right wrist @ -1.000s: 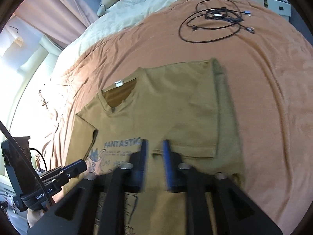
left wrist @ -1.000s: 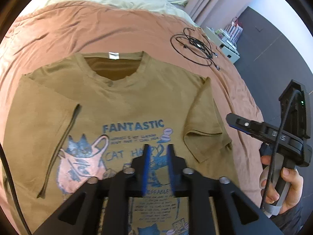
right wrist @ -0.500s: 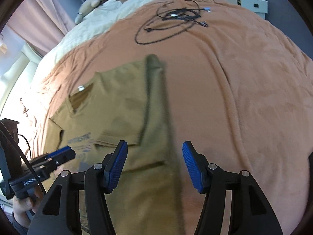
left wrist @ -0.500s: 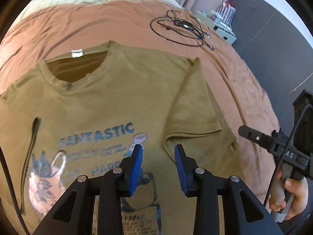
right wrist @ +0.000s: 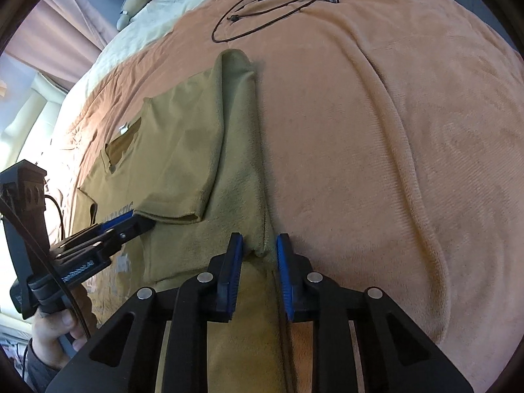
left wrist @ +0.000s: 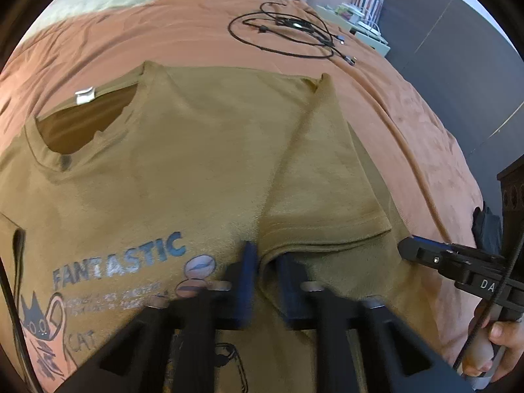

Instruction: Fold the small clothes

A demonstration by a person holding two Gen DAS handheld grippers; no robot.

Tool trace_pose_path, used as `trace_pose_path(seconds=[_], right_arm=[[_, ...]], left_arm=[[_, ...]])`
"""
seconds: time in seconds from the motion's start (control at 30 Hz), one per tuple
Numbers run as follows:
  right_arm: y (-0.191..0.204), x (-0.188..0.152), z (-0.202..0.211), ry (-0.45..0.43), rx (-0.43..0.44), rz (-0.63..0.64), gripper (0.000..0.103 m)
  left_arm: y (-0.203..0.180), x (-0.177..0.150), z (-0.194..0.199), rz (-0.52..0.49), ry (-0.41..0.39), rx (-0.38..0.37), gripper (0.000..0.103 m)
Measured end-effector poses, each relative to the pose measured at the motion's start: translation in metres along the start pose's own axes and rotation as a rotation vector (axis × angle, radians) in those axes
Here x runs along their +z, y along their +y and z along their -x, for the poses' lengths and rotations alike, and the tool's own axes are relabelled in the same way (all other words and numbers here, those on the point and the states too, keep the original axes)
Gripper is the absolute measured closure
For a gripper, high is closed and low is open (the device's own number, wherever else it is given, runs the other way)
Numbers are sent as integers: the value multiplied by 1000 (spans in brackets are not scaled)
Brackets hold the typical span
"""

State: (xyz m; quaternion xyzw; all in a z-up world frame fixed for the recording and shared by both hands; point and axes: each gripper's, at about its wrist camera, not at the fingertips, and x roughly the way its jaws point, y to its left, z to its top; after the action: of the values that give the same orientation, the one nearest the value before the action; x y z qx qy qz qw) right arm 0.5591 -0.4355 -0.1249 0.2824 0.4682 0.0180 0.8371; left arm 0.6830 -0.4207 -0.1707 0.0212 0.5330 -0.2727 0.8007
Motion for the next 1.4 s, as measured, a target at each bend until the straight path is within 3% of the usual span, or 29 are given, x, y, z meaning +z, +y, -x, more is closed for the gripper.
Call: trace_pose_path(seconds=[0.23, 0.47, 0.5, 0.6, 0.63, 0.73, 0.77, 1.07, 1.2, 1.27, 1.3, 1.33, 1.4], right_arm=[[-2, -2, 2, -13, -14, 5, 85], [5, -4, 8, -21, -34, 19, 85], [5, -3, 13, -35, -38, 20, 84], [5, 1, 23, -61, -39, 19, 84], [5, 2, 27, -71, -36, 18, 83], [4, 2, 35, -102, -30, 19, 65], [3, 2, 38, -113, -29, 19, 60], [-19, -4, 54, -151, -10, -1, 60], [-28, -4, 61, -162, -7, -10, 60], [-30, -4, 63, -165, -9, -10, 60], [-30, -4, 63, -166, -10, -9, 60], [-30, -1, 63, -166, -10, -8, 60], [-27, 1, 63, -166, -9, -2, 60]], left_arm=[[6, -10, 12, 30, -5, -33, 100], [6, -11, 17, 18, 24, 24, 94], [4, -9, 21, 6, 17, 37, 87], [0, -3, 37, -8, -35, 53, 48], [-2, -1, 43, -12, -60, 61, 40], [-9, 6, 54, -20, -109, 78, 34], [-11, 7, 54, -24, -113, 61, 34], [-60, 13, 19, -112, -58, -33, 37], [-77, 10, -3, -146, -18, -41, 51], [-80, 9, -10, -165, -9, -17, 68], [-79, 9, -13, -166, -2, -2, 88], [-77, 10, -13, -159, 1, -1, 99], [-72, 12, -5, -146, -25, -4, 99]])
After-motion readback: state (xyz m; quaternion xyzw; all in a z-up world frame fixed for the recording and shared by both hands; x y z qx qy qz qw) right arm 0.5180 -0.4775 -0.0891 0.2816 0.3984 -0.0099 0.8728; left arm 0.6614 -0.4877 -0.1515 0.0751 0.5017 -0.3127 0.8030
